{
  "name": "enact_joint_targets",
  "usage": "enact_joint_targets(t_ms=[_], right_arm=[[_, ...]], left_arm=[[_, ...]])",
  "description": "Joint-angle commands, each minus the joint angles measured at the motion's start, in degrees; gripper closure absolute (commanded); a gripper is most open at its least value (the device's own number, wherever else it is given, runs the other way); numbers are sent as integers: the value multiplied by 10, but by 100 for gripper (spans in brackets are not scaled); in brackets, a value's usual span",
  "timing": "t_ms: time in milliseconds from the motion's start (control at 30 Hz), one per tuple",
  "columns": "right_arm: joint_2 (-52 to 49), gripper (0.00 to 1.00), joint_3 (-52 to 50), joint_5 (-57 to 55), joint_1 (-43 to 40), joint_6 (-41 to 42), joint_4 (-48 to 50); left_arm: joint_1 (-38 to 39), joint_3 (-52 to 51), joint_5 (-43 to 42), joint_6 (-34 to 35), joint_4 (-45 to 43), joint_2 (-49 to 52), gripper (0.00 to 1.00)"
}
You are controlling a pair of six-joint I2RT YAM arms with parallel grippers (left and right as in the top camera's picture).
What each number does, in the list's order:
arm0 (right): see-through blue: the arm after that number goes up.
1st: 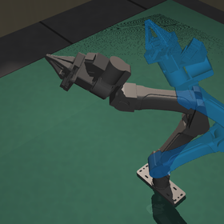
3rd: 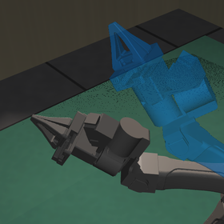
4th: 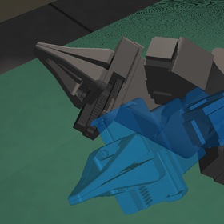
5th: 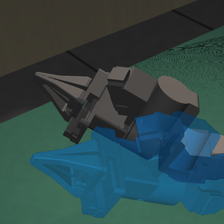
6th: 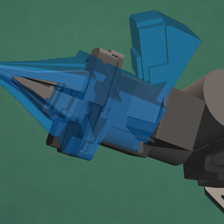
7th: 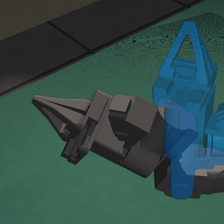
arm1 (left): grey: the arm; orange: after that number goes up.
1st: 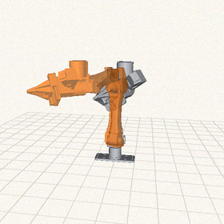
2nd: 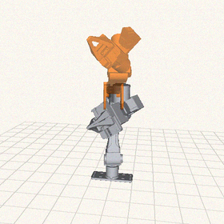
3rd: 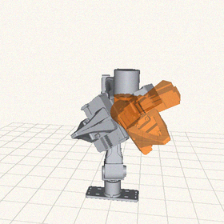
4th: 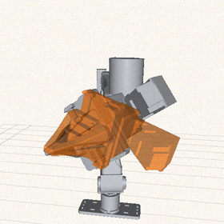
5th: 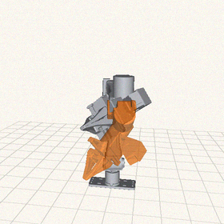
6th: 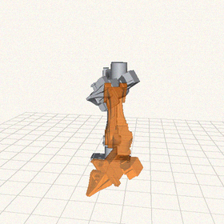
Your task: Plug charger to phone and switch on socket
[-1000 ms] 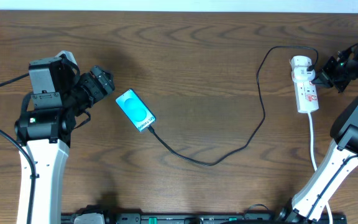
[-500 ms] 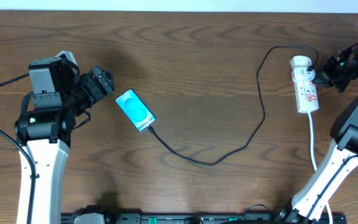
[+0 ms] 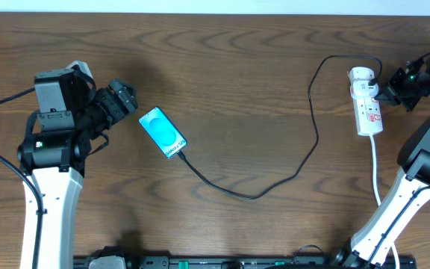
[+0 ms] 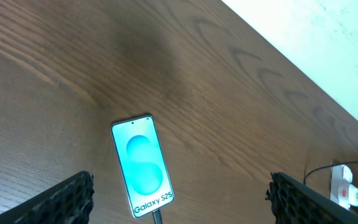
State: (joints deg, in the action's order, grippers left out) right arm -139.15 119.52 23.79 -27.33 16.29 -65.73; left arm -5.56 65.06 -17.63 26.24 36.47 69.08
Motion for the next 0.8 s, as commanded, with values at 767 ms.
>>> enact_joint_targets(t_ms=[767], right_arm=[[-2, 99, 17, 114, 12, 1, -7]], left_arm=[[-2, 0, 9, -11, 2, 2, 10]])
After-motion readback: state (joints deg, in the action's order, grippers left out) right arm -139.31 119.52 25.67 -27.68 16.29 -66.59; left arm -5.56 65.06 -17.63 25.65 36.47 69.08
